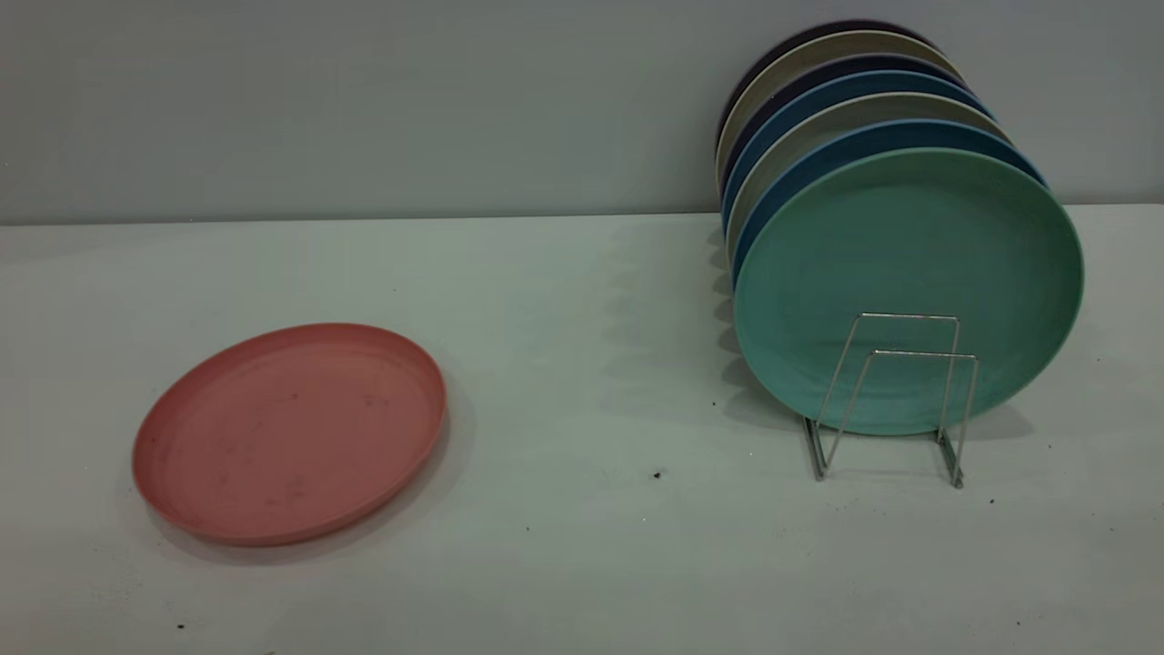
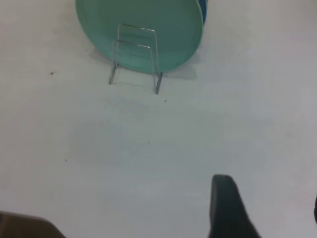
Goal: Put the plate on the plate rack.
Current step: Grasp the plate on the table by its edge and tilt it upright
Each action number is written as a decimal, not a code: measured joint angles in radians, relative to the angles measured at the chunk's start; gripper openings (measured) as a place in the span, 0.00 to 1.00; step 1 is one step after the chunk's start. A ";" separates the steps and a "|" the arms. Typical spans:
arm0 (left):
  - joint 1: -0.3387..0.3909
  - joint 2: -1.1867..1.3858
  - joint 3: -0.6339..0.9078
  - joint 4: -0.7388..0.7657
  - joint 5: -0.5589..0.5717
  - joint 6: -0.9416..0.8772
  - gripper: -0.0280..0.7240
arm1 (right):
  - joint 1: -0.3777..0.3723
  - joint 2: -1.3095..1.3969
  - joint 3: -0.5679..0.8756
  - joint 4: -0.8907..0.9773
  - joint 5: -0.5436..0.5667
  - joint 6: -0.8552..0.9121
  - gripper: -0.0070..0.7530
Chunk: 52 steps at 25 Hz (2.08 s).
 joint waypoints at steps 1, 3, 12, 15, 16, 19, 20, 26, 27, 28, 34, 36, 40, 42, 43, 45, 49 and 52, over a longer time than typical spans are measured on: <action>0.000 0.000 0.000 0.000 0.000 0.000 0.54 | 0.000 0.000 0.000 0.000 0.000 0.000 0.57; 0.000 0.000 0.000 0.000 0.000 0.000 0.54 | 0.000 0.000 0.000 0.000 0.000 0.000 0.57; 0.000 0.000 0.000 0.000 0.000 0.000 0.54 | 0.000 0.000 0.000 0.000 0.000 0.001 0.57; 0.000 0.000 0.000 0.000 0.000 0.000 0.54 | 0.000 0.000 0.000 0.000 0.000 0.001 0.57; 0.000 0.000 0.000 0.000 0.000 0.000 0.54 | 0.000 0.000 0.000 0.000 0.000 0.001 0.57; 0.000 0.000 0.000 0.000 0.000 0.000 0.54 | 0.000 0.000 0.000 0.000 0.000 0.001 0.57; 0.000 0.000 0.000 0.000 0.000 0.000 0.54 | 0.000 0.000 0.000 0.000 0.000 0.001 0.57; 0.000 0.000 0.000 0.000 0.000 0.000 0.54 | 0.000 0.000 0.000 0.000 0.000 0.001 0.57; 0.000 0.000 0.000 0.000 0.000 0.000 0.54 | 0.000 0.000 0.000 0.000 0.000 0.001 0.57; 0.000 0.000 0.000 0.000 0.000 0.000 0.54 | 0.000 0.000 0.000 0.000 0.000 0.001 0.57; 0.000 0.000 0.000 0.000 0.000 0.000 0.54 | 0.000 0.000 0.000 0.000 0.000 0.001 0.57; 0.000 0.000 0.000 0.000 0.000 0.000 0.54 | 0.000 0.000 0.000 0.000 0.000 0.001 0.57; 0.000 0.000 0.000 0.000 0.000 0.000 0.54 | 0.000 0.000 0.000 -0.001 0.000 0.001 0.57; 0.000 0.000 0.000 0.000 0.000 0.000 0.54 | 0.000 0.000 0.000 -0.001 0.000 0.001 0.57; 0.000 0.000 0.000 0.000 0.000 0.000 0.54 | 0.000 0.000 0.000 -0.001 0.000 0.001 0.57; 0.000 0.000 0.000 0.000 0.000 0.000 0.54 | 0.000 0.000 0.000 -0.001 -0.001 0.001 0.57; 0.000 0.011 -0.007 0.000 -0.022 0.008 0.54 | 0.000 0.001 -0.004 0.001 -0.028 0.003 0.57; 0.000 0.088 -0.017 0.000 -0.090 0.008 0.55 | 0.000 0.052 -0.015 0.024 -0.093 0.005 0.57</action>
